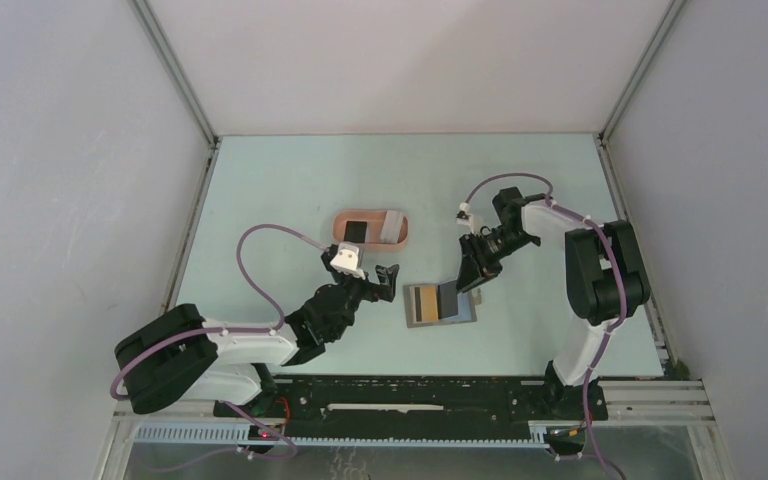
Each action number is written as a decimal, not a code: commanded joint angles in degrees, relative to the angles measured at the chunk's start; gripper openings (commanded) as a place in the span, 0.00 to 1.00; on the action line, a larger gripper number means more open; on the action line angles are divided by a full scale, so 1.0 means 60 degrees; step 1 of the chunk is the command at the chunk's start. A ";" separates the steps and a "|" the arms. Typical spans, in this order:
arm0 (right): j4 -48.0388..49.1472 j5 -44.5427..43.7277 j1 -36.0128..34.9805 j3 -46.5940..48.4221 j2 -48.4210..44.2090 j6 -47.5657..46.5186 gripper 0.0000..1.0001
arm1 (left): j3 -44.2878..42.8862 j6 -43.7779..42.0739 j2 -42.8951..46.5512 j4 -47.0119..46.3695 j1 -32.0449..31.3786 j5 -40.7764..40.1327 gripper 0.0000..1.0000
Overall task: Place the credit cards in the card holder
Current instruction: Turn over the card slot in the card holder.
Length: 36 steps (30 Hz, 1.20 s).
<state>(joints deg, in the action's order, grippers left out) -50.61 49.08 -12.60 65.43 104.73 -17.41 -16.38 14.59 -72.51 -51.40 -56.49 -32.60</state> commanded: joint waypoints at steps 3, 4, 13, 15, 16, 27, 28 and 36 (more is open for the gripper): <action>-0.0167 0.1090 0.0108 0.0445 0.0306 0.0019 0.39 | 0.0188 0.0044 0.0015 -0.0369 0.0025 0.0013 1.00; -0.0184 0.1186 0.0108 0.0477 0.0370 0.0018 0.39 | 0.0195 0.0044 0.0015 -0.0369 0.0025 0.0013 1.00; -0.0208 0.1518 0.0123 0.0622 0.0833 0.0023 0.40 | 0.0178 0.0058 -0.0014 -0.0369 0.0025 0.0013 1.00; -0.0220 0.1658 0.0123 0.0624 0.0841 -0.0009 0.41 | 0.0162 0.0059 -0.0011 -0.0369 0.0025 0.0013 1.00; -0.0242 0.1729 0.0112 0.0624 0.0841 -0.0033 0.42 | 0.0163 0.0049 -0.0010 -0.0369 0.0025 0.0013 1.00; -0.0351 0.2026 -0.0316 0.0719 0.0965 -0.0174 0.48 | 0.0211 0.0059 0.0014 -0.0440 0.0025 -0.0012 1.00; -0.0321 0.2029 -0.0361 0.0740 0.1047 -0.0129 0.48 | 0.0244 0.0059 0.0035 -0.0466 0.0025 -0.0015 1.00; -0.0339 0.2172 -0.0776 0.0881 0.1639 -0.0127 0.50 | 0.0416 0.0103 0.0104 -0.0706 0.0025 -0.0089 1.00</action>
<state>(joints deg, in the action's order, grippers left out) -52.27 60.55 -15.75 68.79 113.27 -17.74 -15.55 14.66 -72.55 -52.60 -56.49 -32.62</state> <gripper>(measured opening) 0.492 0.996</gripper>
